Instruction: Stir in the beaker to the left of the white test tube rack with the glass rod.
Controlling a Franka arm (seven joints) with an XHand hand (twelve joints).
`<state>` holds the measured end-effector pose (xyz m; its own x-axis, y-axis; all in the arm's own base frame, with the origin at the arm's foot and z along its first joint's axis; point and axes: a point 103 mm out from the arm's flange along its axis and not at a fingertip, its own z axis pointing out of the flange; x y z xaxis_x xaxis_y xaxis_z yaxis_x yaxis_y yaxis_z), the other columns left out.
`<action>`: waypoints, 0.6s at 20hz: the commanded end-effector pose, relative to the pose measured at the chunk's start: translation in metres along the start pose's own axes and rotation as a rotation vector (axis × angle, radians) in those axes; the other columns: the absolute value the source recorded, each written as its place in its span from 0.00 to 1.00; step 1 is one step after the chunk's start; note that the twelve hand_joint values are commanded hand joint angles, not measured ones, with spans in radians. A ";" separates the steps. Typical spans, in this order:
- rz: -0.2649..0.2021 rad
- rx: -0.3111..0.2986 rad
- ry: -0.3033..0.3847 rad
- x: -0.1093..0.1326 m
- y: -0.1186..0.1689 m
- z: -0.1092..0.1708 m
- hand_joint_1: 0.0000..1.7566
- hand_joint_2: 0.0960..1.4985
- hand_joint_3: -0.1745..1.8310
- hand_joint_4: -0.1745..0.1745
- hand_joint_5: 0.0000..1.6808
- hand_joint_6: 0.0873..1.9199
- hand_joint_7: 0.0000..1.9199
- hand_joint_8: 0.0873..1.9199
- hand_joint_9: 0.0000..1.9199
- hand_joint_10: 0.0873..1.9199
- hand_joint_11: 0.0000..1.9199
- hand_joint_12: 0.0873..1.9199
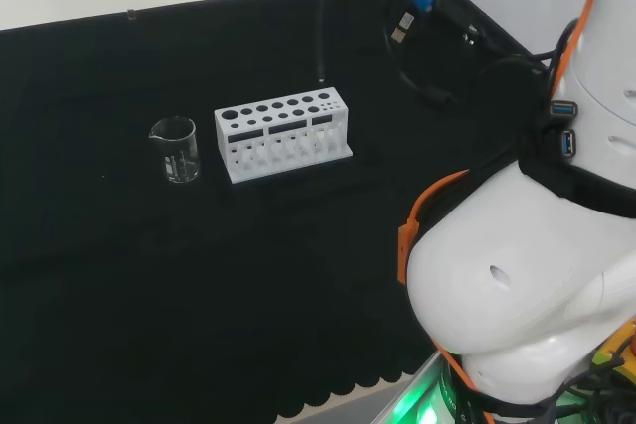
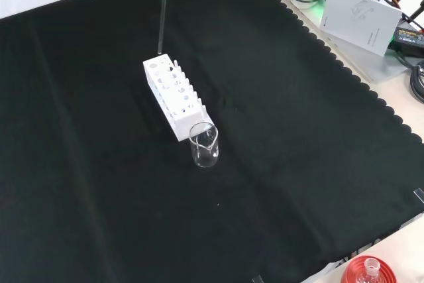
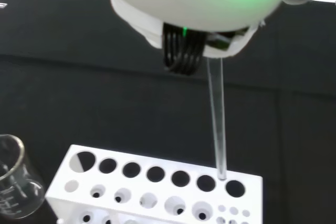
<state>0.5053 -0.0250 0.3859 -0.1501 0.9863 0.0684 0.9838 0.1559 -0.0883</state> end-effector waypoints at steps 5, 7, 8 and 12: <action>-0.024 -0.001 -0.008 0.024 0.001 -0.001 0.83 0.27 0.52 0.00 0.73 0.33 0.74 0.28 0.89 0.00 0.85 0.20; -0.034 0.001 -0.011 0.029 0.004 -0.001 0.83 0.27 0.52 0.00 0.73 0.33 0.74 0.27 0.89 0.00 0.85 0.20; -0.038 0.000 -0.011 0.031 0.005 -0.001 0.83 0.27 0.52 0.00 0.73 0.33 0.74 0.27 0.89 0.00 0.85 0.20; -0.064 0.005 -0.014 0.048 0.011 0.000 0.83 0.27 0.52 0.00 0.73 0.33 0.74 0.27 0.89 0.00 0.85 0.20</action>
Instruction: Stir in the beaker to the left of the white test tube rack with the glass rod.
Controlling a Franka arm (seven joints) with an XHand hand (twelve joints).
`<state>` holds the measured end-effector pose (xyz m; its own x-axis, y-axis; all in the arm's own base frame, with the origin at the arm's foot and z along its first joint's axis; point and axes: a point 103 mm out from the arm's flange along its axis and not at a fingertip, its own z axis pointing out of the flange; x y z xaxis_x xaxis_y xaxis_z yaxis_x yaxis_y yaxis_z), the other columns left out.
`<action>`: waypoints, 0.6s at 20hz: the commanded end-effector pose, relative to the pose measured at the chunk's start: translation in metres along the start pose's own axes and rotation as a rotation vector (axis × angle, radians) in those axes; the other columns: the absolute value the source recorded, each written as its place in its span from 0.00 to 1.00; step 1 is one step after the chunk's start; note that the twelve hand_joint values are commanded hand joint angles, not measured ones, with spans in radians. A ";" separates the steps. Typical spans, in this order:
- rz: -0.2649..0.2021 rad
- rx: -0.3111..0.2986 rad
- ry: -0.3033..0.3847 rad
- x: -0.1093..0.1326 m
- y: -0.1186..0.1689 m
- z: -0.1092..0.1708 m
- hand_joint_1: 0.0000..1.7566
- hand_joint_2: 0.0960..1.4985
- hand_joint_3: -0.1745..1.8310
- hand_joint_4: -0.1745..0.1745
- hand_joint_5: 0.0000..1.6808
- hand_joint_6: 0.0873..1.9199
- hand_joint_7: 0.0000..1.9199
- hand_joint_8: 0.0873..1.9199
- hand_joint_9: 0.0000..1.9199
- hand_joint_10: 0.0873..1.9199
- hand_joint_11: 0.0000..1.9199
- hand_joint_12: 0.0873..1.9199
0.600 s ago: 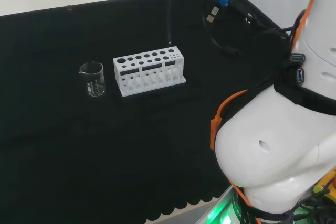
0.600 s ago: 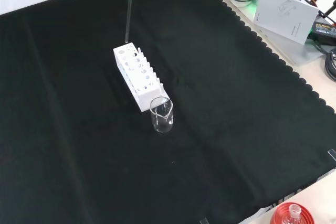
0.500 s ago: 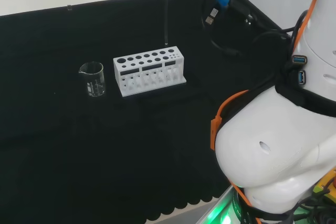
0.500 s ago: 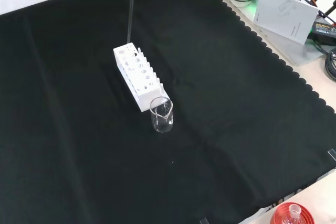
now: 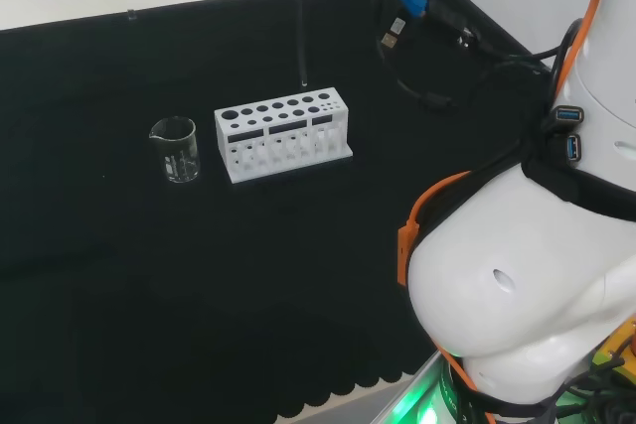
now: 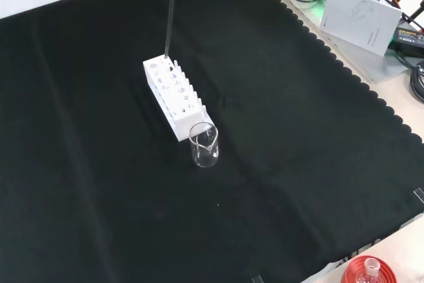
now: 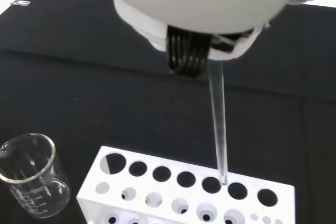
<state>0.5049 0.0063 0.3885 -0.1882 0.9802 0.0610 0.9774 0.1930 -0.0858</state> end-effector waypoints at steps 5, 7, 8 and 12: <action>-0.045 0.008 -0.006 0.040 0.016 0.003 0.83 0.27 0.52 0.00 0.73 0.33 0.74 0.27 0.89 0.00 0.85 0.20; -0.048 0.009 -0.009 0.050 0.019 0.003 0.83 0.27 0.52 0.00 0.73 0.33 0.74 0.27 0.89 0.00 0.85 0.20; -0.049 0.009 -0.009 0.055 0.020 0.002 0.83 0.27 0.52 0.00 0.73 0.33 0.74 0.27 0.89 0.00 0.85 0.20; -0.064 0.003 -0.009 0.077 0.025 0.001 0.83 0.27 0.52 0.00 0.73 0.33 0.74 0.27 0.89 0.00 0.85 0.20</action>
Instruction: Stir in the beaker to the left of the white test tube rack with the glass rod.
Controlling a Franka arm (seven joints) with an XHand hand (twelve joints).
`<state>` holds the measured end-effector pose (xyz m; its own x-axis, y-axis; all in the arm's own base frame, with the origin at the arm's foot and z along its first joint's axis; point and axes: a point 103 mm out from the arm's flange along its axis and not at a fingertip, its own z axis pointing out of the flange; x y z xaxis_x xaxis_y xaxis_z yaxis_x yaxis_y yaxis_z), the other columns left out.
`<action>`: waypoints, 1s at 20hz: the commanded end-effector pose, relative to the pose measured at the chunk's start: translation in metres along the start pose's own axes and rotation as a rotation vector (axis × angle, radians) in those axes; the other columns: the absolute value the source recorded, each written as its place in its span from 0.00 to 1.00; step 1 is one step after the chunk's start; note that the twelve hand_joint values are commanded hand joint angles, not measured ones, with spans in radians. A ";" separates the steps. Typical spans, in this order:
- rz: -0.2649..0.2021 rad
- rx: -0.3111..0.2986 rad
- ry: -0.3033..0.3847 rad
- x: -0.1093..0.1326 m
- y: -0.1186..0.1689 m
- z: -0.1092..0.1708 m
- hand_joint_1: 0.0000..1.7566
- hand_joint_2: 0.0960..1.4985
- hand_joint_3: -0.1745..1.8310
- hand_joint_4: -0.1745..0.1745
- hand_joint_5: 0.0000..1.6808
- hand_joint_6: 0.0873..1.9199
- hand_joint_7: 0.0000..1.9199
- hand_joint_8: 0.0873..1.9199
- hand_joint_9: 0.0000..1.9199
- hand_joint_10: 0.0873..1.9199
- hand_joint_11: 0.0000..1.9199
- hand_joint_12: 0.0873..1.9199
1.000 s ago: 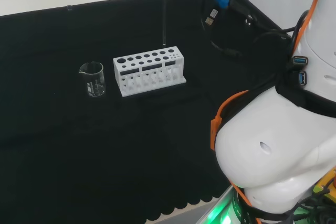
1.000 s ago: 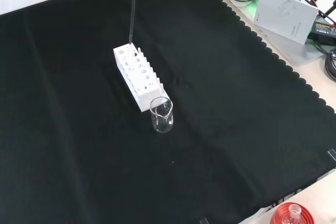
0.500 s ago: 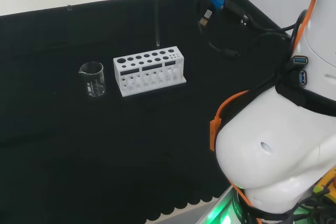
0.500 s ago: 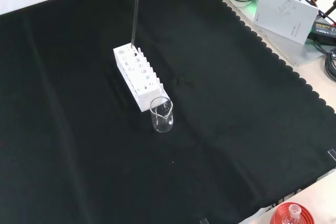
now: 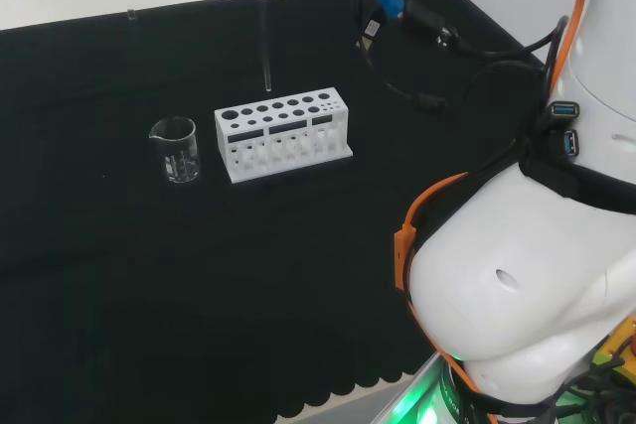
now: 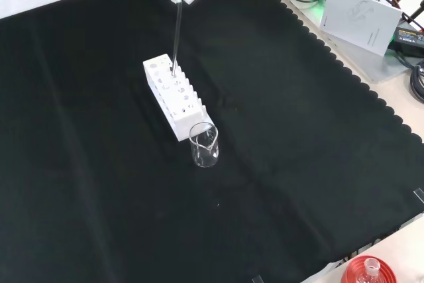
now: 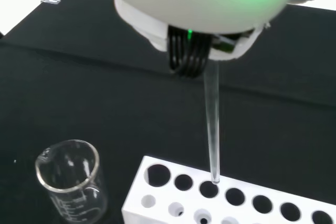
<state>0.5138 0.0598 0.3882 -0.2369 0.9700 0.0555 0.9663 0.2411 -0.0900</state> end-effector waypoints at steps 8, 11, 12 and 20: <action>-0.065 0.011 -0.004 0.064 0.026 0.002 0.83 0.27 0.52 0.00 0.73 0.33 0.74 0.27 0.89 0.00 0.85 0.20; -0.090 0.016 -0.012 0.075 0.033 0.001 0.83 0.27 0.52 0.00 0.73 0.32 0.74 0.27 0.89 0.00 0.85 0.20; -0.100 0.016 -0.020 0.079 0.035 0.001 0.83 0.27 0.52 0.00 0.73 0.32 0.74 0.27 0.89 0.00 0.85 0.20; -0.158 0.022 -0.030 0.106 0.043 0.002 0.83 0.27 0.52 0.00 0.73 0.32 0.74 0.27 0.89 0.00 0.85 0.20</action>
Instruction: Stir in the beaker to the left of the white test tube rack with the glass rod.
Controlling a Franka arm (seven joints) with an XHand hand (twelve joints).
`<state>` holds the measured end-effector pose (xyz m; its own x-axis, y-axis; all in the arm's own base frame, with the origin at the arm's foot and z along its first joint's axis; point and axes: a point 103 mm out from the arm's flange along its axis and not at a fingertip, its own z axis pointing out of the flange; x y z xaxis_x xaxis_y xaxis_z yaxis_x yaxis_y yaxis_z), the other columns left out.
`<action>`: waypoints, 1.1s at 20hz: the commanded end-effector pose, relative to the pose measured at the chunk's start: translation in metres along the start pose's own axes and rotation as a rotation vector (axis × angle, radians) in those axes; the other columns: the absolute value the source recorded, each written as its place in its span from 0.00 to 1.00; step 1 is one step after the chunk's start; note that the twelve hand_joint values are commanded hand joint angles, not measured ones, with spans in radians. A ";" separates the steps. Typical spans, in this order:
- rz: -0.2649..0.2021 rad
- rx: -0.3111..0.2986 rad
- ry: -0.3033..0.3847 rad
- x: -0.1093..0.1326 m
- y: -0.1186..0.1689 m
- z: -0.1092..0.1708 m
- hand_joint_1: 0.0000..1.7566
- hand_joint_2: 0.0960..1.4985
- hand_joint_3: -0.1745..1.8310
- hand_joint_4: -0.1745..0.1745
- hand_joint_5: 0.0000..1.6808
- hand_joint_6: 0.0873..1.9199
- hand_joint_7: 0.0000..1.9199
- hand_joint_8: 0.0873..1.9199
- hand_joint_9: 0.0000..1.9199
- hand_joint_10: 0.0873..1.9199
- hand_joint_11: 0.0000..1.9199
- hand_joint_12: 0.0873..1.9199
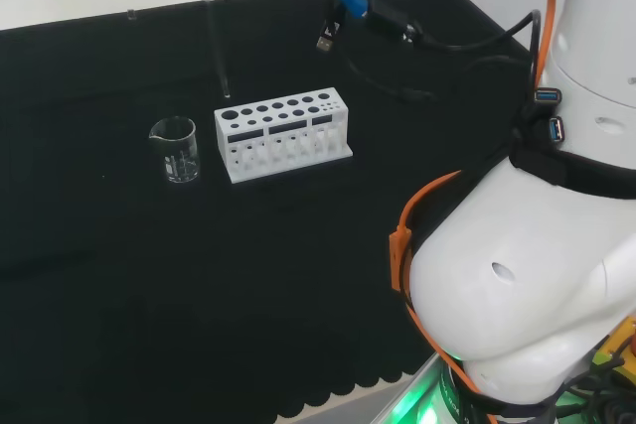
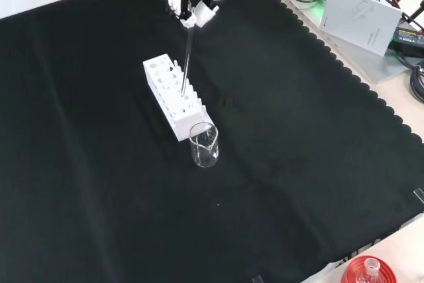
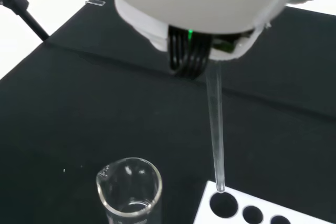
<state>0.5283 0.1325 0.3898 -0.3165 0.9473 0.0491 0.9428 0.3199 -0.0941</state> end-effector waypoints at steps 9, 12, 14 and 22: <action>-0.107 0.017 -0.011 0.057 0.018 0.002 0.83 0.27 0.52 0.00 0.73 0.32 0.74 0.27 0.89 0.00 0.85 0.21; -0.115 0.021 -0.011 0.061 0.019 0.005 0.83 0.27 0.52 0.00 0.73 0.32 0.74 0.27 0.89 0.00 0.85 0.21; -0.117 0.027 -0.010 0.062 0.020 0.007 0.83 0.27 0.52 0.00 0.73 0.32 0.74 0.27 0.89 0.00 0.85 0.21; -0.129 0.056 0.002 0.063 0.028 0.025 0.83 0.27 0.52 0.00 0.73 0.32 0.74 0.27 0.89 0.00 0.85 0.21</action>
<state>0.5295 0.1995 0.3741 -0.4283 0.9016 0.0597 0.8922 0.4325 -0.1301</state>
